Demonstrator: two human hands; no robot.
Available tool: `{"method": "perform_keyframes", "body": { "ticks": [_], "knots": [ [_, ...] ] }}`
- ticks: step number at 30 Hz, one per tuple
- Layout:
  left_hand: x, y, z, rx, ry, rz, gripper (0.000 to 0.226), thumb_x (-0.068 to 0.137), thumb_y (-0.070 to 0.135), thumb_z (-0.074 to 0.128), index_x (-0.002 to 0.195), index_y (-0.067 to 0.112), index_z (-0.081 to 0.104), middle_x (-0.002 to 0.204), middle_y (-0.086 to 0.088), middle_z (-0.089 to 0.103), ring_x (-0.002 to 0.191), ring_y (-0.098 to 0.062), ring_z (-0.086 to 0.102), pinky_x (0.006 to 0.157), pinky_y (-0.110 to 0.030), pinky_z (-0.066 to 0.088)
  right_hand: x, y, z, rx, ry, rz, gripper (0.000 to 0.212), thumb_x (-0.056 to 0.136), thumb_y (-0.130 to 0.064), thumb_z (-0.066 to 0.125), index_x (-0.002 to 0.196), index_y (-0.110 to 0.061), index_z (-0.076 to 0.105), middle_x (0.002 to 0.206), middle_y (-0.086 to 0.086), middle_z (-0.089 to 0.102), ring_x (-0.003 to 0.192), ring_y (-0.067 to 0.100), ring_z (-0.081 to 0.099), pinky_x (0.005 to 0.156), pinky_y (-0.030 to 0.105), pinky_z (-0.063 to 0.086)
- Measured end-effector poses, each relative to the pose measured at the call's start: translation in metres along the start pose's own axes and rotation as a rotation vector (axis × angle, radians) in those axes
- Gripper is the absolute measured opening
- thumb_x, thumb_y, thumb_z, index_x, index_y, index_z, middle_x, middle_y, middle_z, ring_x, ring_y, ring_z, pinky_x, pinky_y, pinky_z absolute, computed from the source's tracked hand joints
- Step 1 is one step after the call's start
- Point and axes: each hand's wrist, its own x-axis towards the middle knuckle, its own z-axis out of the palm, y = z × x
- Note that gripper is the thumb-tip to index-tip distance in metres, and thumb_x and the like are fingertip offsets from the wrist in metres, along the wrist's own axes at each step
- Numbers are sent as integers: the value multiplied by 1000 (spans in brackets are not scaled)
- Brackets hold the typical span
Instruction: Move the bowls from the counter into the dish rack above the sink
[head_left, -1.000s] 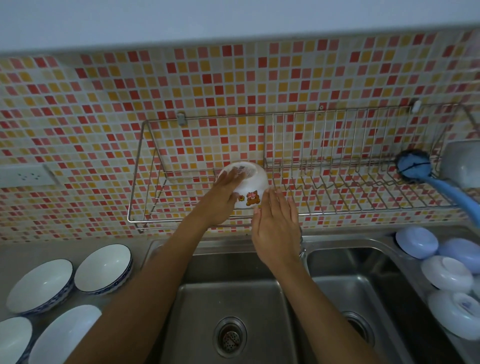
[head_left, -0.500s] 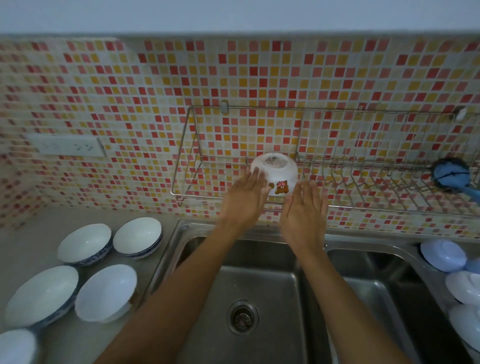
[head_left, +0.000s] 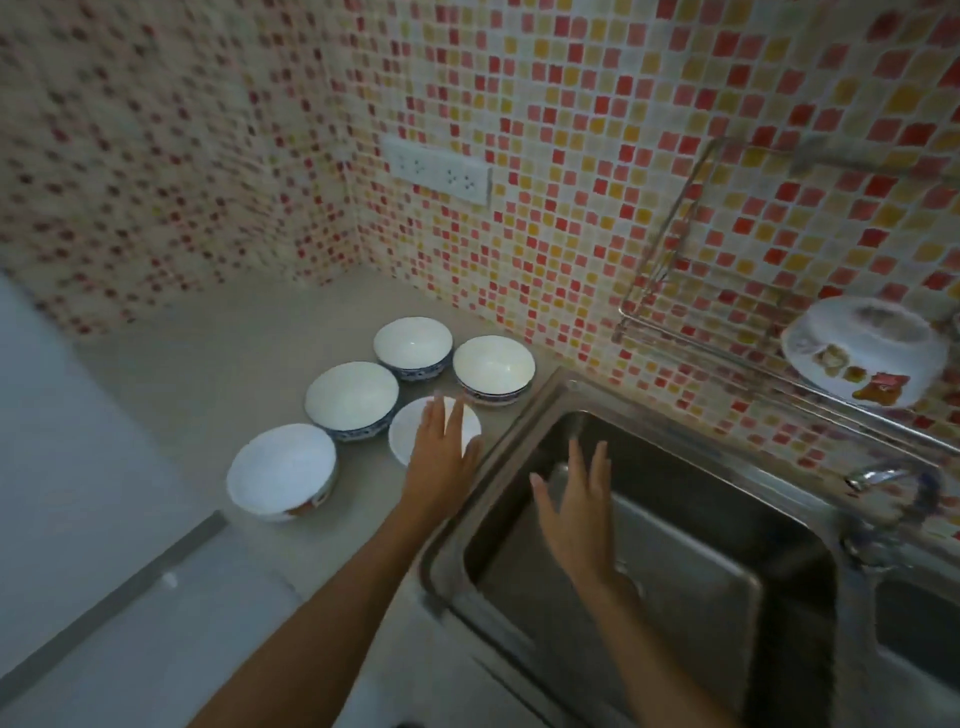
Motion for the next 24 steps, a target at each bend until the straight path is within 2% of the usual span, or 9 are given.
{"method": "perform_keyframes", "body": {
  "ticks": [2,6,8,12,15,18,20,21,24],
  "knots": [
    [-1,-36,-7,-5,20,-77,61,98,42,34,150,19,13,161,-6,3,147,-26,6,117,-45,20,7,-20,26,-3,-91,19,79,92,-55,49,154,-24,11,162,11,-7,149,31,2,117,50,23],
    [-2,-75,-14,-117,58,-180,52,98,31,42,144,12,29,153,-12,30,139,-28,30,112,-42,30,28,-55,70,39,-194,63,81,91,-51,55,153,-16,16,162,14,6,148,32,11,118,47,22],
    [1,-88,-9,-152,41,-236,47,98,29,43,139,8,36,144,-16,42,130,-31,41,106,-43,37,38,-70,86,130,-202,172,80,90,-47,58,152,-14,20,158,15,22,143,33,25,114,47,29],
    [9,-102,0,-259,-63,-366,48,97,42,37,125,5,47,125,-21,58,112,-36,56,95,-46,46,52,-87,107,218,-230,413,73,91,-44,58,148,-14,25,146,14,43,129,38,45,102,44,41],
    [18,-107,-1,-274,-106,-373,46,97,43,35,121,7,48,116,-21,62,104,-38,58,90,-45,47,58,-90,123,233,-236,511,66,90,-32,59,145,-11,30,143,17,47,124,39,50,100,44,46],
    [23,-113,0,-388,-145,-346,43,98,36,40,123,1,48,124,-21,58,113,-37,54,94,-38,42,59,-92,130,276,-194,559,60,87,-19,54,143,-11,33,139,19,50,118,41,54,98,47,48],
    [25,-114,-1,-490,-214,-339,42,96,24,45,130,0,44,132,-19,54,120,-34,51,96,-31,38,58,-89,133,321,-166,550,59,84,-14,51,141,-11,36,136,18,53,116,40,54,96,50,49],
    [26,-112,-3,-526,-254,-338,46,93,20,46,134,0,42,134,-17,53,123,-33,50,96,-30,37,56,-87,133,346,-157,541,59,83,-13,51,140,-12,37,134,17,54,117,39,54,96,50,49],
    [30,-110,-3,-577,-315,-338,59,83,27,51,135,1,39,135,-15,52,118,-30,52,97,-35,44,49,-74,132,445,-112,553,62,74,-20,48,135,-21,40,130,12,56,115,38,56,89,54,53]
  ]
}}
